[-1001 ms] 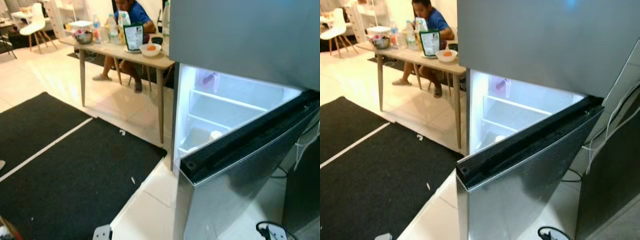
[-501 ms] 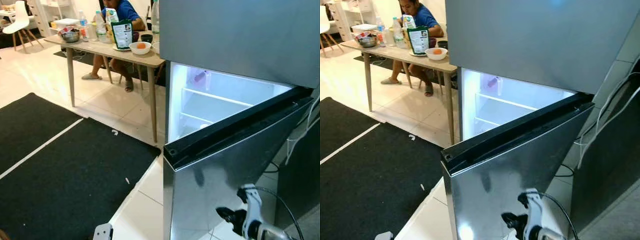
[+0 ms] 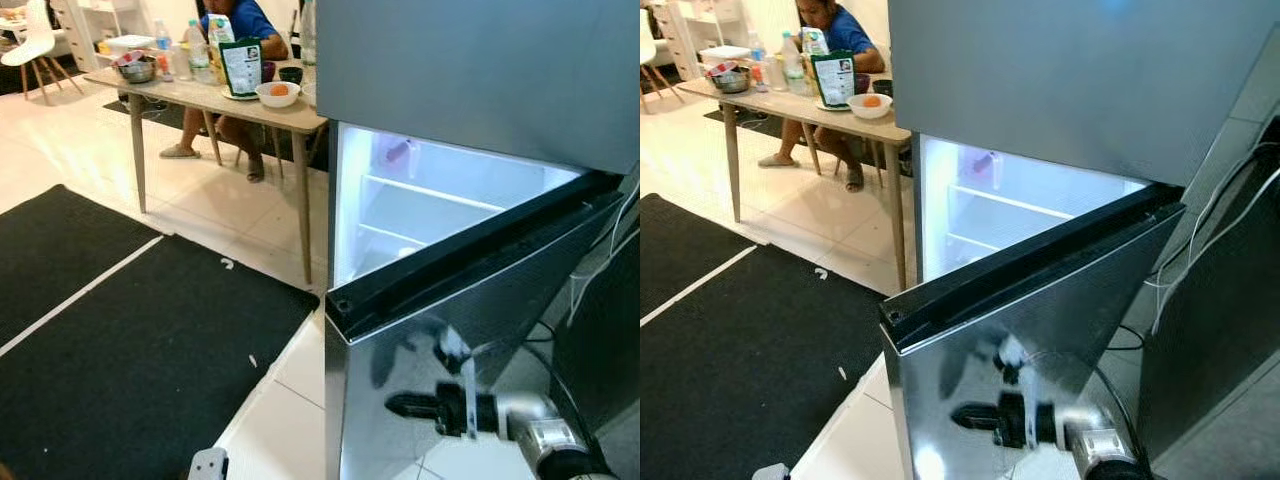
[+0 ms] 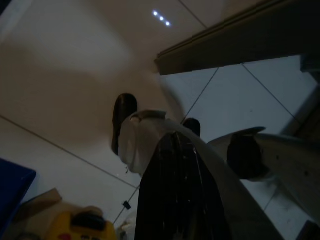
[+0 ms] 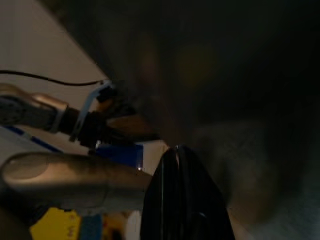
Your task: Restocking fridge
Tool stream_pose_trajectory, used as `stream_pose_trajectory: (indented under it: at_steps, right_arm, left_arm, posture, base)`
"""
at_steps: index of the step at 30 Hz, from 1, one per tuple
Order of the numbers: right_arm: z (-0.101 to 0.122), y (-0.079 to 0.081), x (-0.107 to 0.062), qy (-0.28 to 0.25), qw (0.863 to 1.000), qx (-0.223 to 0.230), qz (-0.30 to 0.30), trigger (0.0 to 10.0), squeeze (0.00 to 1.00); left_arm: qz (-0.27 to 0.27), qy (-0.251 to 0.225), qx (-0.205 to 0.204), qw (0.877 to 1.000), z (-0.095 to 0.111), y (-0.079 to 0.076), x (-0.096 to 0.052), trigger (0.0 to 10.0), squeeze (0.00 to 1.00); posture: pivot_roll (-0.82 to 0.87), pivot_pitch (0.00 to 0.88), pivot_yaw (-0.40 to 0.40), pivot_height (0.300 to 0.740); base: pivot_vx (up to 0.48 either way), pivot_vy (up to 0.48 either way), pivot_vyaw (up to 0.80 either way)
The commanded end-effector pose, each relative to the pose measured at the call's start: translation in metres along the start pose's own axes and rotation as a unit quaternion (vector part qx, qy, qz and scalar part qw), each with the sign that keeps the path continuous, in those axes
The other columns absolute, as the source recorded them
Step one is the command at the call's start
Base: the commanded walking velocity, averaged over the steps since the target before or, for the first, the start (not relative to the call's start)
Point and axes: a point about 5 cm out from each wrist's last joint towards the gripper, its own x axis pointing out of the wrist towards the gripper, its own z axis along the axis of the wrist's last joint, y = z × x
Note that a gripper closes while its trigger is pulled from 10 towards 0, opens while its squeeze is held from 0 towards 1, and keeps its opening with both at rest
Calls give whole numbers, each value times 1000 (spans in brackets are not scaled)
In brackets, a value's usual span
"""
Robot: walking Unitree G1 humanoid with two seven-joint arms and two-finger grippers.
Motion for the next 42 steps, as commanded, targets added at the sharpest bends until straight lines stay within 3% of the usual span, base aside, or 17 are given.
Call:
stream_pose_trajectory:
  at_steps: [1, 6, 12, 14, 16, 17, 21, 22, 27, 29, 30, 32, 33, 37, 38, 40, 42]
  right_arm:
    - [9, 1, 7, 11, 999, -23, 23, 10000, 0]
    - [69, -6, 34, 15, 988, -150, 23, 10000, 0]
    - [108, -15, 50, -25, 977, -203, -67, 10000, 0]
    - [142, -26, 52, -40, 940, -267, -206, 10000, 0]
    - [179, -39, 36, -86, 878, -296, -366, 10000, 0]
    - [179, -39, 36, -86, 878, -296, -366, 10000, 0]
    - [197, -55, -8, -138, 790, -273, -531, 10000, 0]
    - [194, -58, -16, -136, 780, -269, -548, 10000, 0]
    - [162, -66, -26, -106, 785, -235, -563, 10000, 0]
    - [135, -68, -23, -75, 803, -216, -551, 10000, 0]
    - [135, -68, -23, -75, 803, -216, -551, 10000, 0]
    - [98, -68, -20, -30, 821, -179, -541, 10000, 0]
    - [98, -68, -20, -30, 821, -179, -541, 10000, 0]
    - [24, -59, -16, 72, 851, -103, -509, 10000, 0]
    - [-1, -53, -16, 105, 854, -78, -503, 10000, 0]
    - [-1, -53, -16, 105, 854, -78, -503, 10000, 0]
    - [-62, -32, -21, 193, 852, -22, -487, 10000, 0]
  left_arm:
    - [3, 6, -1, 1000, -4, 1, -1, 10000, 0]
    - [3, 6, -6, 1000, -7, 1, -2, 10000, 0]
    - [3, 5, -7, 1000, -7, 1, -2, 10000, 0]
    - [2, 2, -9, 1000, -6, 1, -1, 10000, 0]
    - [2, -2, -12, 1000, -5, 0, -1, 10000, 0]
    - [2, -2, -12, 1000, -5, 0, -1, 10000, 0]
    - [2, -2, -13, 1000, -5, -1, 0, 10000, 0]
    - [2, -1, -14, 1000, -5, -1, -1, 10000, 0]
    - [1, 2, -15, 1000, -9, -1, -1, 10000, 0]
    - [1, 3, -15, 1000, -9, -1, -1, 10000, 0]
    - [1, 3, -15, 1000, -9, -1, -1, 10000, 0]
    - [1, 3, -14, 1000, -8, 0, -1, 10000, 0]
    - [1, 3, -14, 1000, -8, 0, -1, 10000, 0]
    - [1, 2, -11, 1000, -8, 0, -1, 10000, 0]
    - [1, 2, -10, 1000, -7, 0, -1, 10000, 0]
    - [1, 2, -10, 1000, -7, 0, -1, 10000, 0]
    - [0, 2, -9, 1000, -7, 0, -1, 10000, 0]
  posture:
    - [-53, 10, -30, 740]
    - [-45, 16, -36, 740]
    - [-42, 14, -35, 740]
    - [-25, 17, -42, 740]
    - [-24, 16, -44, 740]
    - [-24, 16, -44, 740]
    - [-26, 18, -46, 740]
    - [-27, 18, -46, 740]
    - [-28, 20, -46, 740]
    - [-28, 20, -46, 740]
    - [-28, 20, -46, 740]
    - [-37, 21, -43, 740]
    - [-37, 21, -43, 740]
    - [-42, 19, -40, 740]
    - [-40, 20, -41, 740]
    - [-40, 20, -41, 740]
    - [-44, 20, -42, 740]
  base:
    - [0, 0, 0]
    - [0, 0, 0]
    - [0, 0, 0]
    - [0, 0, 0]
    - [0, 0, 0]
    - [0, 0, 0]
    - [0, 0, 0]
    - [0, 0, 0]
    - [0, 0, 0]
    - [0, 0, 0]
    - [0, 0, 0]
    - [0, 0, 0]
    - [0, 0, 0]
    - [0, 0, 0]
    - [0, 0, 0]
    - [0, 0, 0]
    - [0, 0, 0]
